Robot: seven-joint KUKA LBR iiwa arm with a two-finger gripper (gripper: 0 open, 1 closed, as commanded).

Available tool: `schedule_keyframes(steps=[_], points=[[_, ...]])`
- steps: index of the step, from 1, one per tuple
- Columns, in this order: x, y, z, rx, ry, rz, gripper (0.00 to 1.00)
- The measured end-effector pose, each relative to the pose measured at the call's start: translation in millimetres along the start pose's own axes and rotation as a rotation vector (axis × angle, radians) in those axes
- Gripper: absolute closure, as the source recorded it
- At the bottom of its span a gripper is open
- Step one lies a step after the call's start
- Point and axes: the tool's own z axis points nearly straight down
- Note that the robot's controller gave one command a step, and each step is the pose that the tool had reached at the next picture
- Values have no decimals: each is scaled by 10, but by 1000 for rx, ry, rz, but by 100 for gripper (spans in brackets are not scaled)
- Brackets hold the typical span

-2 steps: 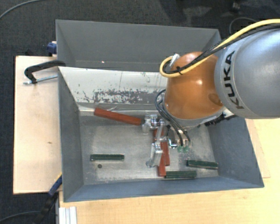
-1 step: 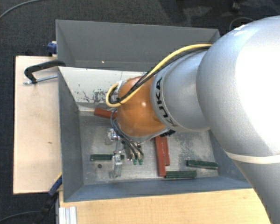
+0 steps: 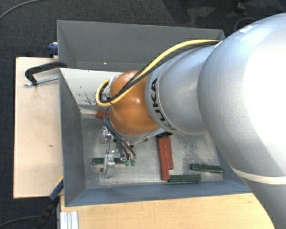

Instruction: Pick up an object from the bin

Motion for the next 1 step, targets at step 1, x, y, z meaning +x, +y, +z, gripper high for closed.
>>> schedule_keyframes(steps=[1], points=[[31,-180,-51,4,5,126,0]])
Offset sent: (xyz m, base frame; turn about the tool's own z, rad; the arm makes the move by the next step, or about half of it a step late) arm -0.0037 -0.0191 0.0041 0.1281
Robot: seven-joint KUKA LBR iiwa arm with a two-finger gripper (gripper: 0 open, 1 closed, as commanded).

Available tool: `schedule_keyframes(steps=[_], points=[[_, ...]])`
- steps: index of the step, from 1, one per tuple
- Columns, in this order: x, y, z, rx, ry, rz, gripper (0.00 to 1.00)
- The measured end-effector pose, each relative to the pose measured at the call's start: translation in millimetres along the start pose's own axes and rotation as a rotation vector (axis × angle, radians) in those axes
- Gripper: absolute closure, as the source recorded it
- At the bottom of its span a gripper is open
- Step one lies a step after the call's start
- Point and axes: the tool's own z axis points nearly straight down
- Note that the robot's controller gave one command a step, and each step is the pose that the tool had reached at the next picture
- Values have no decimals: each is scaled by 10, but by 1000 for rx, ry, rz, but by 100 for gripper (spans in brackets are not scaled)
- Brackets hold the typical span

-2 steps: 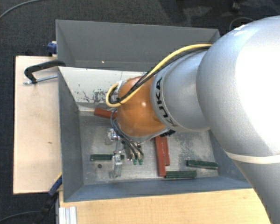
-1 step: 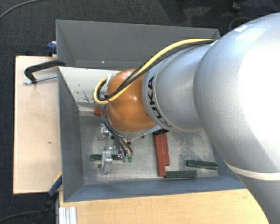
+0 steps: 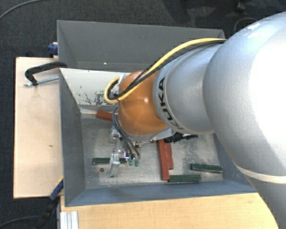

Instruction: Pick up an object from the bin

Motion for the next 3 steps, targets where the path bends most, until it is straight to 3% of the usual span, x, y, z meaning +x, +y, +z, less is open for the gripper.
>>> schedule_keyframes(steps=[1,2,3], points=[[121,49,381,2,5,192,0],[119,58,377,0,2,191,0],[119,58,376,0,2,192,100]])
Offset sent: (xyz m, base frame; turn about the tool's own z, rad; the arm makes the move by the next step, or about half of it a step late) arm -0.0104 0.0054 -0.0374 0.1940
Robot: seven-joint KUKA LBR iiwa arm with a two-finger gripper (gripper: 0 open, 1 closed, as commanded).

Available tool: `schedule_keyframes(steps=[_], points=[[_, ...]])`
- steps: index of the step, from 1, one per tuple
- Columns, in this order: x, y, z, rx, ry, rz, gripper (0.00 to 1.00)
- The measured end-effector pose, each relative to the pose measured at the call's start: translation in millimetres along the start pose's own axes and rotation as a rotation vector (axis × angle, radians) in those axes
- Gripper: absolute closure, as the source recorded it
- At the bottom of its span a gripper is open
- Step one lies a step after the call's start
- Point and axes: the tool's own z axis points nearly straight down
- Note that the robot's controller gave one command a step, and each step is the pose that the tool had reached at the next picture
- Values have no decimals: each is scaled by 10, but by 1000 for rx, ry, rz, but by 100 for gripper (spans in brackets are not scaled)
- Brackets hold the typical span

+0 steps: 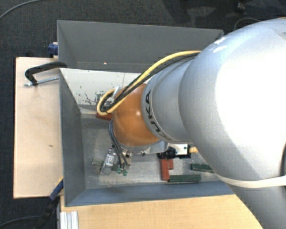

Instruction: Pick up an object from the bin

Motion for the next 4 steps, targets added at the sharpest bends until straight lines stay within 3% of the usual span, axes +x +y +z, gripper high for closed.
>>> schedule_keyframes(steps=[2,3,4], points=[[-15,31,-568,-4,-6,-3,100],[-18,40,-576,-2,-3,-4,100],[-29,59,-1158,-5,-8,-6,100]])
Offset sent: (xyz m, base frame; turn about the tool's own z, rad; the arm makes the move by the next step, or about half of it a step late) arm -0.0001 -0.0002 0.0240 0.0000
